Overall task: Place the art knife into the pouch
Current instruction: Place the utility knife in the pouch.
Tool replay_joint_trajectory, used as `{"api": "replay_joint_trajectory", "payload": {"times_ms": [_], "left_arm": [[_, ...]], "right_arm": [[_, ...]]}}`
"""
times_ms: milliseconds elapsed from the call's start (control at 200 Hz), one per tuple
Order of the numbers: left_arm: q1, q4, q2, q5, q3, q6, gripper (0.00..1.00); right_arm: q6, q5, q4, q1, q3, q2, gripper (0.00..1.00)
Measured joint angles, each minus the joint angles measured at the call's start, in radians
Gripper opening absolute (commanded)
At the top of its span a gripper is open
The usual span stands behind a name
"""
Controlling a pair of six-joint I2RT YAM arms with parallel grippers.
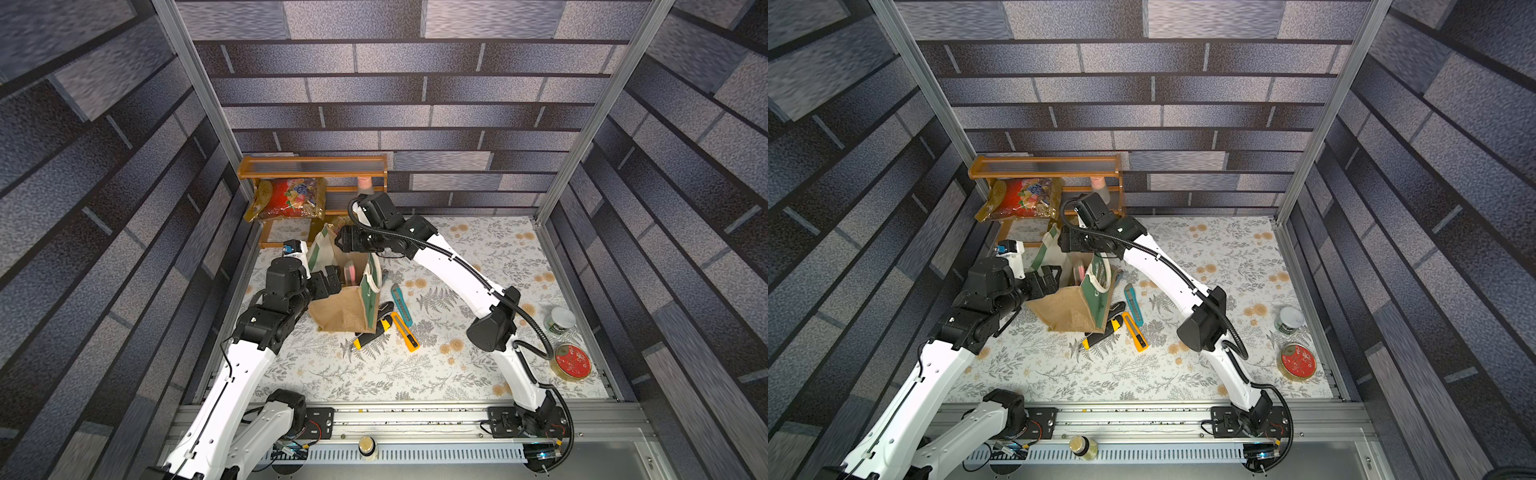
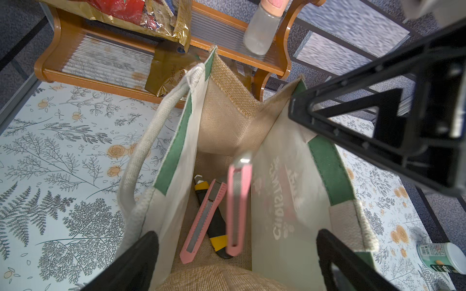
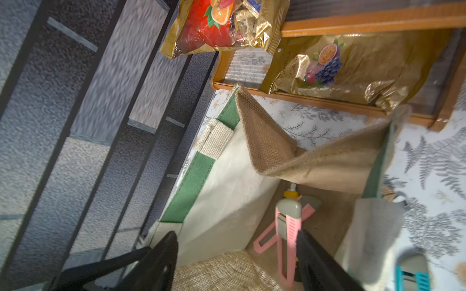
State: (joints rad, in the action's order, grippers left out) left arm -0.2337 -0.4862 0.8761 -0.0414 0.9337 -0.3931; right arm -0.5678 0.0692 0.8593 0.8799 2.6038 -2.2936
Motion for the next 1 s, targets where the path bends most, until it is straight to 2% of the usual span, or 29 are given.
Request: {"api": "replay_joint_trajectory", "payload": {"times_ms": [190, 326, 496, 701, 872, 1002], "left_arm": [[0.0, 0.0, -0.001, 0.0, 0.0, 0.0, 1.0], [0.0, -0.001, -0.003, -0.002, 0.0, 0.0, 1.0], [-0.003, -0.008, -0.012, -0.003, 0.0, 0.0, 1.0], [-0.009, -0.008, -0.021, -0.022, -0.004, -0.009, 1.0], [-0.025, -0.017, -0.039, -0.049, -0.004, -0.019, 1.0], [-0.057, -0.019, -0.077, -0.062, -0.003, -0.031, 1.0]], "right_arm": [[0.06, -0.119, 0.059, 0.0, 0.004, 0.062, 0.84], [0.1, -0.226, 0.068, 0.0, -0.092, 0.185, 0.8], [0.121, -0.343, 0.063, -0.001, -0.302, 0.4, 0.78], [0.097, -0.423, 0.006, -0.014, -0.604, 0.614, 0.78], [0.034, -0.426, -0.061, -0.062, -0.871, 0.731, 0.74], [-0.01, -0.396, -0.112, -0.129, -1.035, 0.757, 0.69]]}}
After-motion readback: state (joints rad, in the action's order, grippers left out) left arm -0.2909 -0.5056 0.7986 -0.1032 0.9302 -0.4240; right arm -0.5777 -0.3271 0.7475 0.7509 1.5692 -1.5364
